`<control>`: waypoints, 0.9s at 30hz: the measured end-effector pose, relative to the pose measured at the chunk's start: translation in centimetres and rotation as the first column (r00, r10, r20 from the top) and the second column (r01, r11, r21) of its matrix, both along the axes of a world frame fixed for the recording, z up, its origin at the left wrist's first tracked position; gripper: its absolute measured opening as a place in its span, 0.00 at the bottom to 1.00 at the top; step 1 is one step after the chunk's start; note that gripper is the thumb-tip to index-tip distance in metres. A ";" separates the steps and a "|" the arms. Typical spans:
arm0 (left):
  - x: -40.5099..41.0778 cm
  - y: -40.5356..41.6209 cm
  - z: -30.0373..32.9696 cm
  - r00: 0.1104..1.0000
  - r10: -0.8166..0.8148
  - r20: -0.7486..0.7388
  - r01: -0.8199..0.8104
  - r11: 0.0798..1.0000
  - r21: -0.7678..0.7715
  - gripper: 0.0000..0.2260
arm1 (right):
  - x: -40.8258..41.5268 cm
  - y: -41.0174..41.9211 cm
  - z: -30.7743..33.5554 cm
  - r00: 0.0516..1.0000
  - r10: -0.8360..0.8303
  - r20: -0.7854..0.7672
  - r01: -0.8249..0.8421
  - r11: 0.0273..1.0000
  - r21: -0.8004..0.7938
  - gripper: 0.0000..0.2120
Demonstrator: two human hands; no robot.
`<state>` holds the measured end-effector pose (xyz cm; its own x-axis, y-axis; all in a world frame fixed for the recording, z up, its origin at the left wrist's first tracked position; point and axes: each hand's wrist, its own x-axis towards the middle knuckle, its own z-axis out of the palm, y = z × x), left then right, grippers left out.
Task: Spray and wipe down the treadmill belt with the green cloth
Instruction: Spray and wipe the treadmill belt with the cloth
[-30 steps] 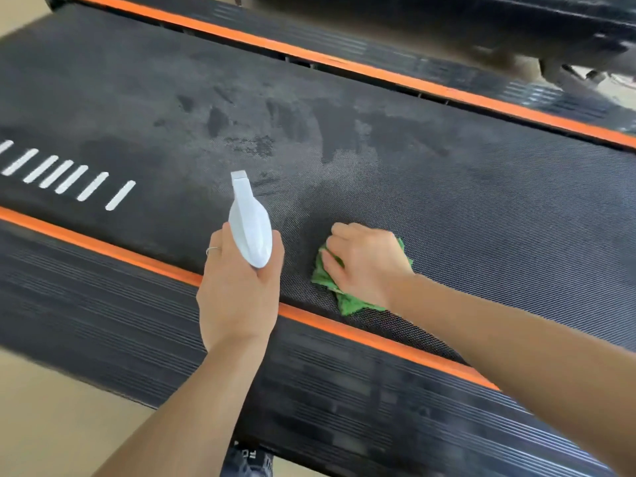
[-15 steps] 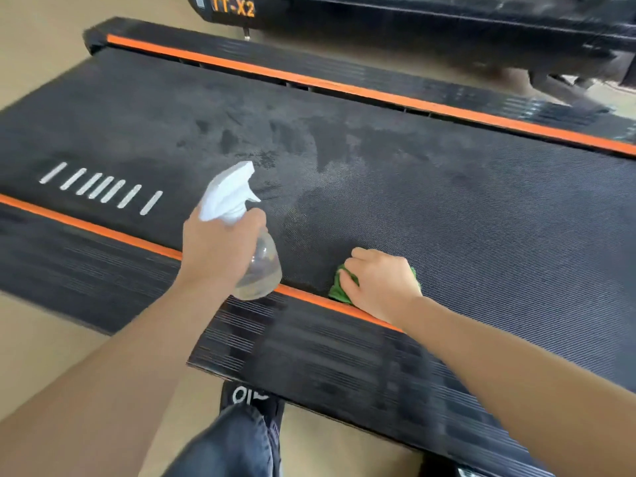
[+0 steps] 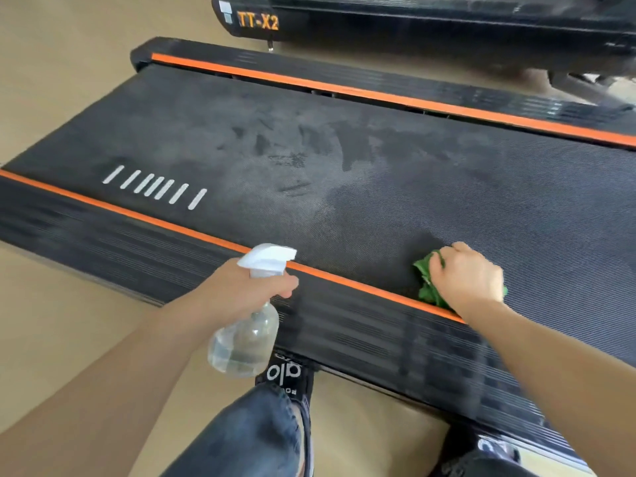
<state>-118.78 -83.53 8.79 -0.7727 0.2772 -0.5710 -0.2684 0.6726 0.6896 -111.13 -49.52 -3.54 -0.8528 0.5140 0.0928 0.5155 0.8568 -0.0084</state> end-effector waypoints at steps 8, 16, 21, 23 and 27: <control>0.3 4.2 -0.7 0.999 0.036 -0.018 -0.036 0.999 -0.037 0.12 | 0.4 0.5 0.2 0.994 -0.090 0.056 0.094 0.994 -0.056 0.20; 0.3 5.6 -1.9 0.997 0.072 -0.024 -0.074 0.994 -0.082 0.17 | 0.2 0.3 0.9 0.987 -0.096 0.132 0.107 0.991 -0.084 0.22; 0.2 6.3 -1.7 0.997 0.069 -0.025 -0.071 0.990 -0.125 0.16 | 0.1 0.3 0.8 0.986 -0.096 0.134 0.108 0.991 -0.083 0.22; 0.1 6.4 -1.6 0.996 0.082 0.027 -0.079 0.993 -0.083 0.13 | 0.1 0.3 0.7 0.987 -0.095 0.133 0.106 0.991 -0.082 0.22; 0.2 6.5 -1.3 0.997 0.062 0.049 -0.057 0.993 -0.099 0.12 | 0.2 0.3 0.7 0.987 -0.094 0.126 0.105 0.991 -0.078 0.22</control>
